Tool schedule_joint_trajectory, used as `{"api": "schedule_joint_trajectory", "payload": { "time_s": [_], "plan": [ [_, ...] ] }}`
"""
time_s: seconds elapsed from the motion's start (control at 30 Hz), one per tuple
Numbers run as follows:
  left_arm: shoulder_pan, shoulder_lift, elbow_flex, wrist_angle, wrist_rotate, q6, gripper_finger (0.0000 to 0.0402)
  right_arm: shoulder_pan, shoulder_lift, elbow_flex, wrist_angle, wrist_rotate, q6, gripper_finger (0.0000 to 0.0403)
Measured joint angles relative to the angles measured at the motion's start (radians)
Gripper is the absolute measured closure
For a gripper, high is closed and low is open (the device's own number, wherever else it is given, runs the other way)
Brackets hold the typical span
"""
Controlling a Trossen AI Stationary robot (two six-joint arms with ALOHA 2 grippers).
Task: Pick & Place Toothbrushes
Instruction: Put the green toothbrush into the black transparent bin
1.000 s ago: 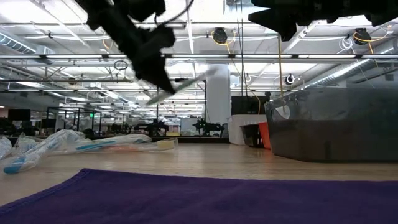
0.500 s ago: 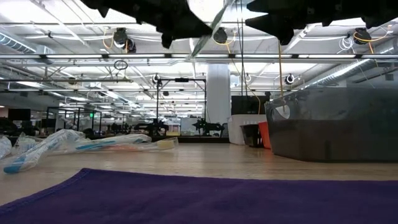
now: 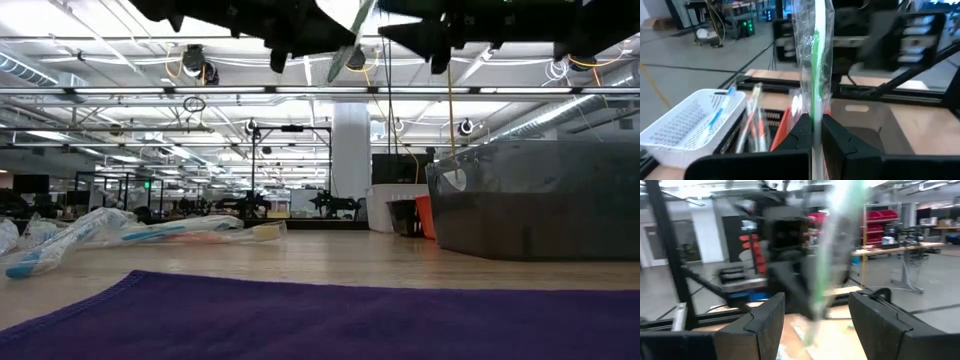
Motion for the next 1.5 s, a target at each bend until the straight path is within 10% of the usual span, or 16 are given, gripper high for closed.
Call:
{"api": "schedule_joint_trajectory", "payload": {
  "time_s": [0.3, 0.6, 0.83, 1.17, 1.5],
  "plan": [
    [0.0, 0.072, 0.0, 0.055, 0.001, -0.003, 0.0389, -0.022, 0.054, 0.0, 0.075, -0.001, 0.002, 0.0208],
    [0.0, 0.073, 0.0, 0.054, 0.003, -0.009, 0.0386, -0.021, 0.054, 0.0, 0.076, 0.001, -0.016, 0.0384],
    [0.0, 0.073, 0.0, 0.052, 0.002, -0.009, 0.0392, -0.021, 0.054, 0.0, 0.069, 0.0, -0.022, 0.0394],
    [-0.002, 0.049, 0.0, 0.027, 0.001, -0.006, 0.0273, 0.044, -0.021, 0.0, -0.024, 0.017, -0.048, 0.0395],
    [-0.016, 0.006, 0.0, -0.036, -0.008, -0.008, 0.0235, 0.249, -0.183, 0.0, -0.265, 0.237, -0.073, 0.0395]
  ]
}}
